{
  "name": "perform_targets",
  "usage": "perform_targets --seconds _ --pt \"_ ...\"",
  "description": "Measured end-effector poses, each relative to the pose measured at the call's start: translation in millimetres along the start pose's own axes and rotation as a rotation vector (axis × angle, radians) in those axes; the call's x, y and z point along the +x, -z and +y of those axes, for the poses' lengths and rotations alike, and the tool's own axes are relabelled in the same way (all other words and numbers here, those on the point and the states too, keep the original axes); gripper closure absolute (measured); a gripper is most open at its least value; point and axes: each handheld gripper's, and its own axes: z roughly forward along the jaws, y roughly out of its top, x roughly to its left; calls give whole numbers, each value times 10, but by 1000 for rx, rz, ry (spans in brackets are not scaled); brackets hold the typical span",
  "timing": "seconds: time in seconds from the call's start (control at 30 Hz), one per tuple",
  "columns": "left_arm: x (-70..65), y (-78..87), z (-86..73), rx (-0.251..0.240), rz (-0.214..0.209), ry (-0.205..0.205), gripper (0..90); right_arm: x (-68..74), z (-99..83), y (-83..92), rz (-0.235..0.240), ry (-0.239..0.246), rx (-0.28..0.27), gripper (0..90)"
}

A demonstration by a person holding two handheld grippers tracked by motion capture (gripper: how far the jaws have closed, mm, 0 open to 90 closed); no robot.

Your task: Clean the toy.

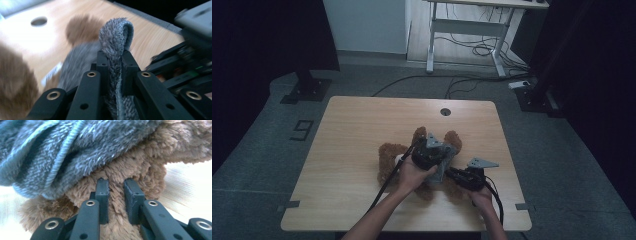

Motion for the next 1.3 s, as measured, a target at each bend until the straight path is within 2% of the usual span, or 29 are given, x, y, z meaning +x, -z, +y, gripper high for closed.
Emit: perform_targets --seconds 0.07,0.1,0.13,0.27,0.33,0.43,0.47,0.53,0.6,0.63,0.7,0.73,0.77,0.8,0.97,1.07,1.13,1.17,1.2,1.3 --pt "88 45 -50 -12 -7 34 794 0 -2 -2 2 0 0 751" --pt "88 45 -50 -12 -7 34 792 0 -2 -2 2 0 0 751" --pt "150 117 -70 -18 5 48 791 -1 -2 -4 2 -3 -1 751" --pt "278 307 -132 -16 64 41 792 -4 -7 -2 3 -9 -5 751" --pt "324 354 -155 -18 75 49 792 -6 -7 -4 3 -11 -6 751" --pt "525 541 -276 -31 122 84 793 -6 -8 -5 4 -14 -6 751" --pt "525 541 -276 -31 122 84 793 -6 -8 -5 4 -14 -6 751" --pt "688 685 -394 -43 139 116 794 -5 -11 -4 4 -14 -7 751" --pt "791 790 -467 -45 154 131 795 -6 -11 -4 5 -13 -6 750" --pt "791 790 -467 -45 154 131 795 -6 -11 -4 5 -13 -6 750" --pt "943 925 -601 -39 178 162 795 -7 -11 -4 6 -14 -7 750" --pt "943 925 -601 -39 178 162 795 -7 -12 -4 6 -15 -8 750" --pt "1027 982 -718 -29 190 182 795 -7 -12 -4 6 -16 -8 750" --pt "1027 982 -718 -29 190 182 795 -7 -12 -4 6 -16 -8 750" --pt "1222 1048 -1075 -7 222 250 797 -3 -13 -5 4 -17 -9 750" --pt "1251 976 -1259 37 236 264 798 -7 -15 -6 6 -18 -9 750" --pt "1270 909 -1366 61 228 286 799 -11 -16 -8 8 -24 -9 751" --pt "1270 909 -1366 61 228 286 798 -11 -16 -8 8 -24 -9 751" --pt "1290 843 -1445 84 220 304 798 -10 -17 -9 6 -23 -9 751" --pt "1310 764 -1486 85 181 342 798 2 -19 -16 1 -21 -9 754"
